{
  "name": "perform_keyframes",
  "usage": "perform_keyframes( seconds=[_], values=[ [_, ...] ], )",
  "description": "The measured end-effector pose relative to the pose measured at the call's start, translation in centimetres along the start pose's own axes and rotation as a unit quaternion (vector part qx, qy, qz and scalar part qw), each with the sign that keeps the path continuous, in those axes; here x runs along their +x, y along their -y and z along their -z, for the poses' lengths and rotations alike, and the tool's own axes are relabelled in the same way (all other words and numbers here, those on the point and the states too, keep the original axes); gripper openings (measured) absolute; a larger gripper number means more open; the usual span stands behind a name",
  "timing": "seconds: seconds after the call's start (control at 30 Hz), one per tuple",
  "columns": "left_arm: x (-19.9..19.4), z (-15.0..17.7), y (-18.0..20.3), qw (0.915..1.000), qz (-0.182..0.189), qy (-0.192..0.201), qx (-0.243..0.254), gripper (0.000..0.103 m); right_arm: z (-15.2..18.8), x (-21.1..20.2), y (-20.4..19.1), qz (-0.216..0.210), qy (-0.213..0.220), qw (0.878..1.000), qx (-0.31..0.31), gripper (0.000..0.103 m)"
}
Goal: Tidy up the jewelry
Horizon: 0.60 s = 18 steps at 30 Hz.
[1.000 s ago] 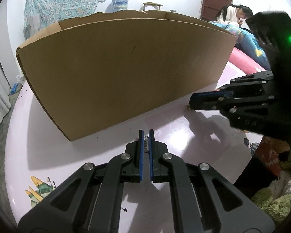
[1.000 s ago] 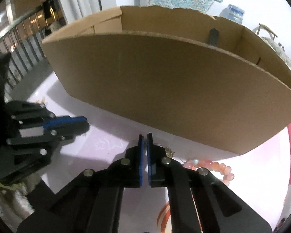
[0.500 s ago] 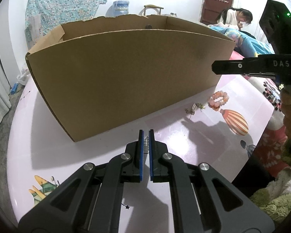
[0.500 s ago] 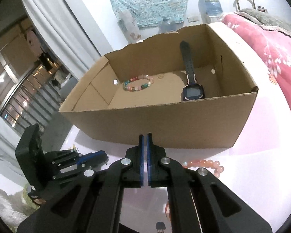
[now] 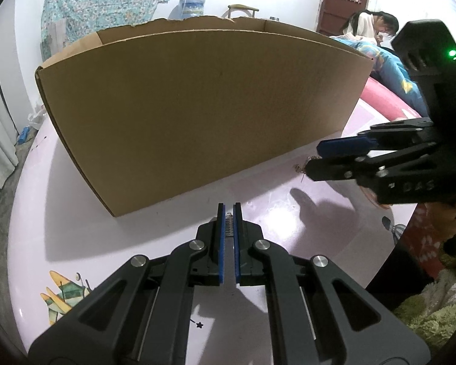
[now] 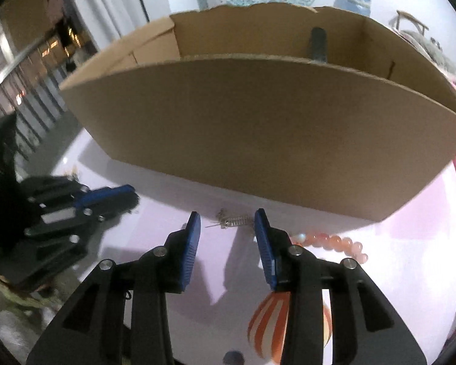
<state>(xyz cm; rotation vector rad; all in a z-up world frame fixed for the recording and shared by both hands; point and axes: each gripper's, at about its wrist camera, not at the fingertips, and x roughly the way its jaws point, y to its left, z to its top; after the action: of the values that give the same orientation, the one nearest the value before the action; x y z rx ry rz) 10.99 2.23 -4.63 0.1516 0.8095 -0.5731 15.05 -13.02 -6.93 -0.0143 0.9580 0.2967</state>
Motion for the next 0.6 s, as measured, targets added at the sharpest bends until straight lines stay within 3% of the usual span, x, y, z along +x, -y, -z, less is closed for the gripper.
perform_keyframes(
  seconds=[0.17,0.33,0.6],
  values=[
    [-0.1,-0.1,-0.1,1.0,0.002,0.0,-0.001,0.004,-0.3,0.7,-0.6,0.015,-0.004,1.0,-0.027,0.035],
    [0.0,-0.1,-0.1,1.0,0.003,0.001,-0.002,0.004,-0.2,1.0,-1.7,0.031,-0.01,0.998,-0.058,0.024],
    [0.1,-0.1,0.0,1.0,0.004,0.002,-0.003,0.004,-0.2,1.0,-1.9,0.049,-0.018,0.996,-0.069,0.023]
  ],
)
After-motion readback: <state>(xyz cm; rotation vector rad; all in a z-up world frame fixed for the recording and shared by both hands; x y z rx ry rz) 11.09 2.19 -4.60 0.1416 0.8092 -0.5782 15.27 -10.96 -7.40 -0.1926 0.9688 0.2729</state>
